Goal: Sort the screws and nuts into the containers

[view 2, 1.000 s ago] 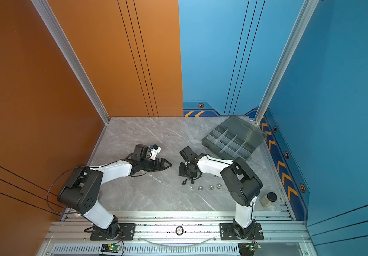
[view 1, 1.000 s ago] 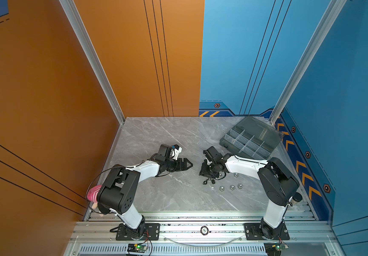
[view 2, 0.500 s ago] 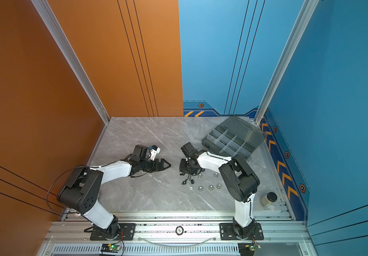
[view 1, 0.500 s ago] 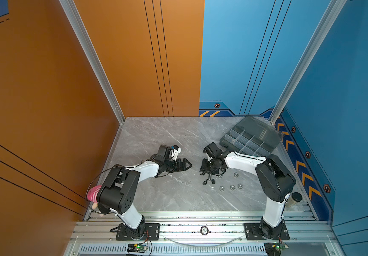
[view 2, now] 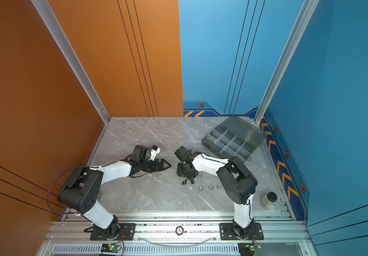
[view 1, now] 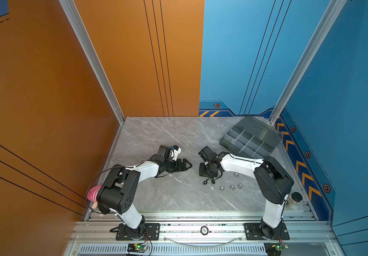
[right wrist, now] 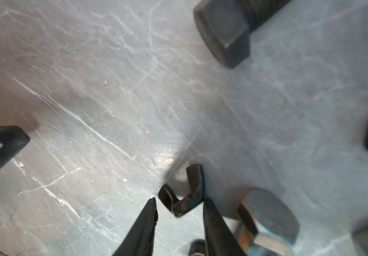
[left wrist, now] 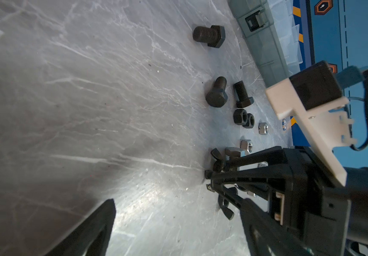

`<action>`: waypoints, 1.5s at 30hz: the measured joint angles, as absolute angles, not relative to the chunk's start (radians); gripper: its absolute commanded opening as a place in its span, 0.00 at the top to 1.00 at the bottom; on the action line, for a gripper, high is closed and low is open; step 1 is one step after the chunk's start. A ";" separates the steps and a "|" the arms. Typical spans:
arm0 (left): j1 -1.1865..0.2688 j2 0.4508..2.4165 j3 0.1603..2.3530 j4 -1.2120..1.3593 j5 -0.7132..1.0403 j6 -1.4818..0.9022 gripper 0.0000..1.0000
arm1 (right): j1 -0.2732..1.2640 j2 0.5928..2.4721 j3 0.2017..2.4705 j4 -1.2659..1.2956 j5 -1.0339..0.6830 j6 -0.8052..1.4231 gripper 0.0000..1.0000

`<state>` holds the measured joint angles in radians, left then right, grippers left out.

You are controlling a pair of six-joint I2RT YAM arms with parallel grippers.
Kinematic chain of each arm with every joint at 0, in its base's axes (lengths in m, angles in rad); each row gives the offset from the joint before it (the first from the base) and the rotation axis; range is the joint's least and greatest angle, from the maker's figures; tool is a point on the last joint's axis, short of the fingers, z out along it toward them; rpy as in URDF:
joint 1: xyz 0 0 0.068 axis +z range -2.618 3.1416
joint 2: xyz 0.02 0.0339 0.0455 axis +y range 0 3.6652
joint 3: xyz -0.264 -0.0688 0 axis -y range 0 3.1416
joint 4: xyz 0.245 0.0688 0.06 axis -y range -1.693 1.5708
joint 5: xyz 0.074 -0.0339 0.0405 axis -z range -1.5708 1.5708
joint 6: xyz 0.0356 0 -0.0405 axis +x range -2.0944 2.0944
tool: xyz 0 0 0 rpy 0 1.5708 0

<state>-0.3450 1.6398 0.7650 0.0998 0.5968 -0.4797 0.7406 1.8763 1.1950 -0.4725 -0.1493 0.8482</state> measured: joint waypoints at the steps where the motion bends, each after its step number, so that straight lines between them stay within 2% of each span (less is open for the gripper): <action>1: -0.345 1.640 0.764 0.102 0.597 -0.480 0.10 | 0.741 1.877 1.196 -0.473 -0.146 0.854 0.63; 18: -0.319 1.640 0.754 0.110 0.623 -0.479 0.10 | 0.716 1.898 1.222 -0.479 -0.133 0.881 0.64; 31: -0.312 1.641 0.754 0.113 0.634 -0.479 0.10 | 0.713 1.903 1.224 -0.481 -0.125 0.881 0.75; 45: -0.312 1.647 0.754 0.114 0.634 -0.479 0.11 | 0.714 1.913 1.239 -0.500 -0.115 0.879 0.73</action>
